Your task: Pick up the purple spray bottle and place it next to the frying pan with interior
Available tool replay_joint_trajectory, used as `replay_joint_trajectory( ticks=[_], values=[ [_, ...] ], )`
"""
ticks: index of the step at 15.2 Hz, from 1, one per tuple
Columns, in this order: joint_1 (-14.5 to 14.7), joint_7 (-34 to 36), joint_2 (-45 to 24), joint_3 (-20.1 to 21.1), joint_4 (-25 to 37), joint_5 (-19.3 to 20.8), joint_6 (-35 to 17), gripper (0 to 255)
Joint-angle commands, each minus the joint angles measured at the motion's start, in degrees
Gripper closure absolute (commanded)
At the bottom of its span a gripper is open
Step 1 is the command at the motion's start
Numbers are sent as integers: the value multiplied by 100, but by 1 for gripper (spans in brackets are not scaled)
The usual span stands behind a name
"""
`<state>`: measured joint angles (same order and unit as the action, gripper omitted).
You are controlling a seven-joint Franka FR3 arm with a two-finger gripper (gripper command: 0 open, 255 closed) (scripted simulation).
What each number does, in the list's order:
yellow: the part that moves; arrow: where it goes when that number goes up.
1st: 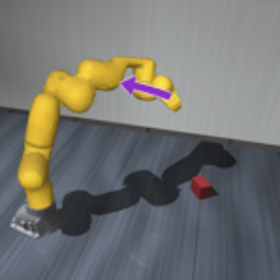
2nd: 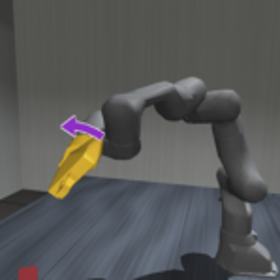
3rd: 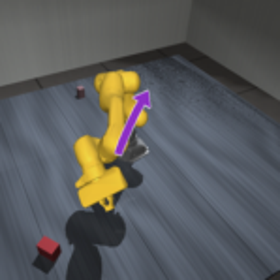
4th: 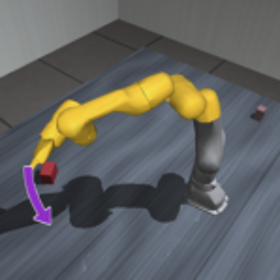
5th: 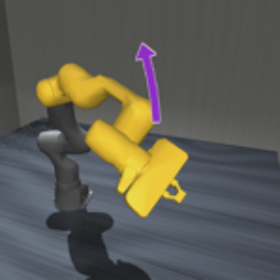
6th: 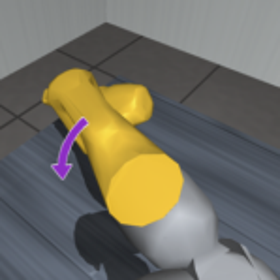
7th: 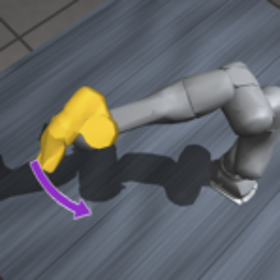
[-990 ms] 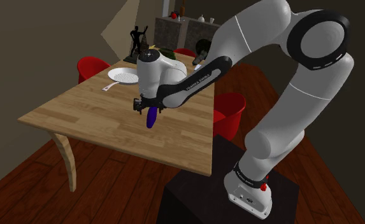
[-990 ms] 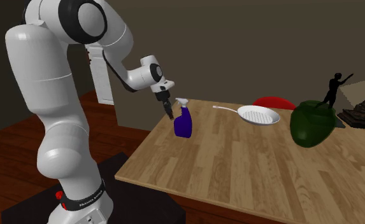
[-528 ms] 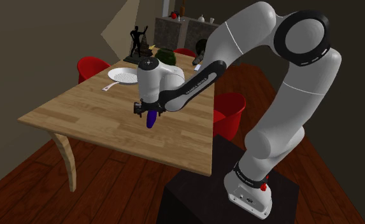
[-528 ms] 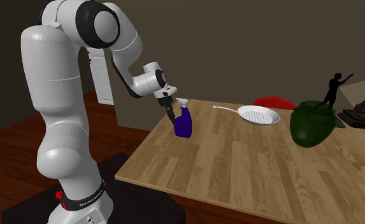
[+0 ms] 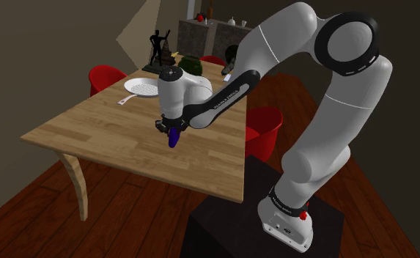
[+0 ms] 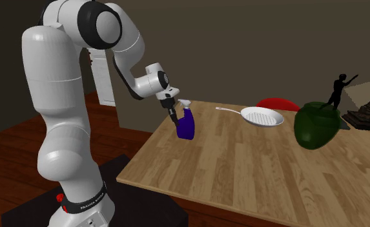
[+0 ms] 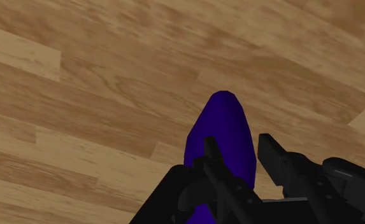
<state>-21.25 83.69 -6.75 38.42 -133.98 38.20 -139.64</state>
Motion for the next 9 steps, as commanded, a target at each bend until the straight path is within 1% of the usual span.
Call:
replay_joint_trajectory(
  ticks=[1,8,9],
  values=[
    [-1,0,-1,-1,-1,0,1,255],
    [-1,1,-3,-1,-1,2,0,255],
    [-16,-91,75,23,2,-108,35,255]
  ],
)
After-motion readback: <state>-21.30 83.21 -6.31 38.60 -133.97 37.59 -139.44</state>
